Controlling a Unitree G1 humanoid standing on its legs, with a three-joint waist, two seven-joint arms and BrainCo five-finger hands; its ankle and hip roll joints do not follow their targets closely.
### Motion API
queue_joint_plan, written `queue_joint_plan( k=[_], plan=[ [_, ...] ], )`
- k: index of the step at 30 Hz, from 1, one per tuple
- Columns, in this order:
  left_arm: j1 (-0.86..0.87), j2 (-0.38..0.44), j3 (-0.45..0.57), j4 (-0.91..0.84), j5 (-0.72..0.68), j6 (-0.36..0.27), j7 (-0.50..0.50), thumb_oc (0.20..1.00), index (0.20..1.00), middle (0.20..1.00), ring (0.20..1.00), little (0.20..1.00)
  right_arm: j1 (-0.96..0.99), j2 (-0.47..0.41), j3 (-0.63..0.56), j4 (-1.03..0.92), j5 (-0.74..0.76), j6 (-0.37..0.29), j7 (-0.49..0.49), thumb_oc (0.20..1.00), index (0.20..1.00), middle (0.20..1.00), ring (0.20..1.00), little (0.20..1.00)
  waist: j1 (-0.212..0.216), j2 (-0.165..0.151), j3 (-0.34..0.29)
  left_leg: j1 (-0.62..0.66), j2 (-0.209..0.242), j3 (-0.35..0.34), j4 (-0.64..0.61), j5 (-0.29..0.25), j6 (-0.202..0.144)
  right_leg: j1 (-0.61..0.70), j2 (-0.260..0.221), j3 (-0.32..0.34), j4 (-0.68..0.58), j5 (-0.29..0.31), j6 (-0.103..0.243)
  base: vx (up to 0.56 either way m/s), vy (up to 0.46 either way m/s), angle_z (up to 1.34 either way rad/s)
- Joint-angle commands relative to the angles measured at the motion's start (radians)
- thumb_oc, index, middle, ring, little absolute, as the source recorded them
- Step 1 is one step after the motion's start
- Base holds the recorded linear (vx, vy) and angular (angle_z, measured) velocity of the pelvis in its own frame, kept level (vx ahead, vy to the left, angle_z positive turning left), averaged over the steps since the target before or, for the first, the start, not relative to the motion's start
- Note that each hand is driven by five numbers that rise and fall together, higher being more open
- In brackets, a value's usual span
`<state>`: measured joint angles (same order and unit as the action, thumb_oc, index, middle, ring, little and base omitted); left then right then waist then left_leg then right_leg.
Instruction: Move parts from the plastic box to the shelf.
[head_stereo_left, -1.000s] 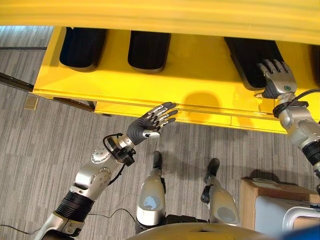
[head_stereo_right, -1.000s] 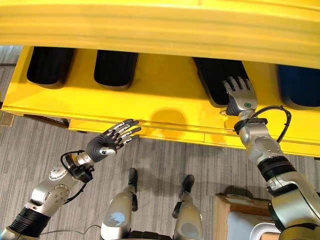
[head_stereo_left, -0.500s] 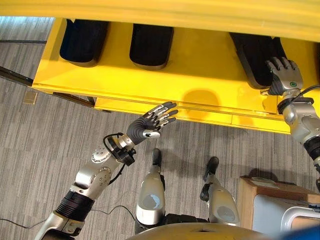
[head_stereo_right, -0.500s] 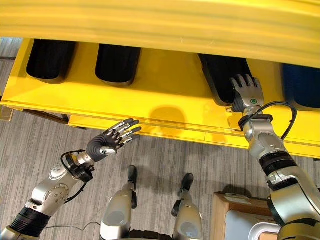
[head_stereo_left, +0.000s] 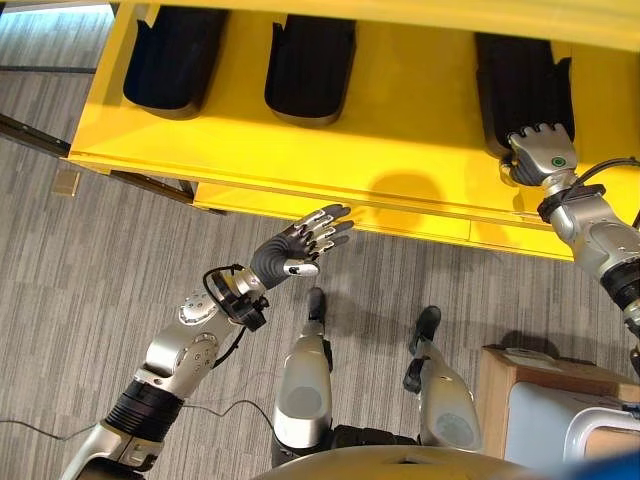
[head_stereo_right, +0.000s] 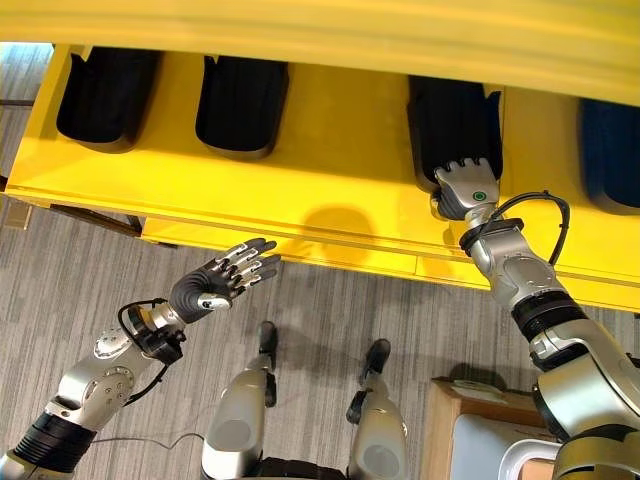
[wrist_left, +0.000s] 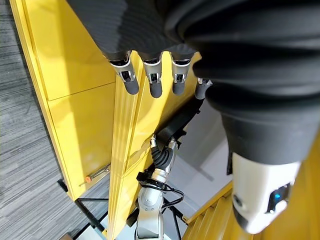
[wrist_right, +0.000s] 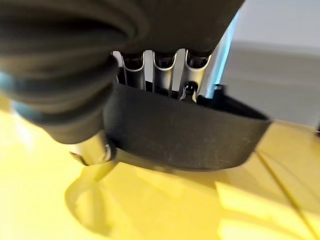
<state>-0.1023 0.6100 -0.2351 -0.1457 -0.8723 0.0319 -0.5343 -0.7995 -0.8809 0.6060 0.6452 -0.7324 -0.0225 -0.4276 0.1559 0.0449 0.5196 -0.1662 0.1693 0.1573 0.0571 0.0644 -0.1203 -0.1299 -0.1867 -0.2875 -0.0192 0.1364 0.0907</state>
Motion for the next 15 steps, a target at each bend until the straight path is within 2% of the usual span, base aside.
queue_joint_plan(
  k=[1, 15],
  plan=[
    [0.022, 0.008, -0.013, -0.083, -0.007, -0.058, 0.013, 1.000, 1.000, 1.000, 1.000, 1.000, -0.077, -0.052, 0.040, 0.007, -0.021, 0.005, -0.051, 0.200, 0.200, 0.200, 0.200, 0.200, 0.006, 0.019, -0.013, -0.060, -0.082, -0.028, 0.076, -0.033, 0.078, -0.008, -0.003, 0.017, 0.263, -0.210, 0.030, 0.00, 0.008, 0.05],
    [0.025, 0.009, -0.019, -0.081, -0.013, -0.052, -0.001, 1.000, 1.000, 1.000, 1.000, 1.000, -0.106, -0.042, 0.066, 0.002, -0.037, -0.005, -0.061, 0.200, 0.200, 0.200, 0.200, 0.200, 0.011, 0.022, -0.010, -0.062, -0.081, -0.027, 0.099, -0.043, 0.083, -0.007, -0.007, 0.017, 0.284, -0.220, 0.028, 0.00, 0.000, 0.00]
  ],
)
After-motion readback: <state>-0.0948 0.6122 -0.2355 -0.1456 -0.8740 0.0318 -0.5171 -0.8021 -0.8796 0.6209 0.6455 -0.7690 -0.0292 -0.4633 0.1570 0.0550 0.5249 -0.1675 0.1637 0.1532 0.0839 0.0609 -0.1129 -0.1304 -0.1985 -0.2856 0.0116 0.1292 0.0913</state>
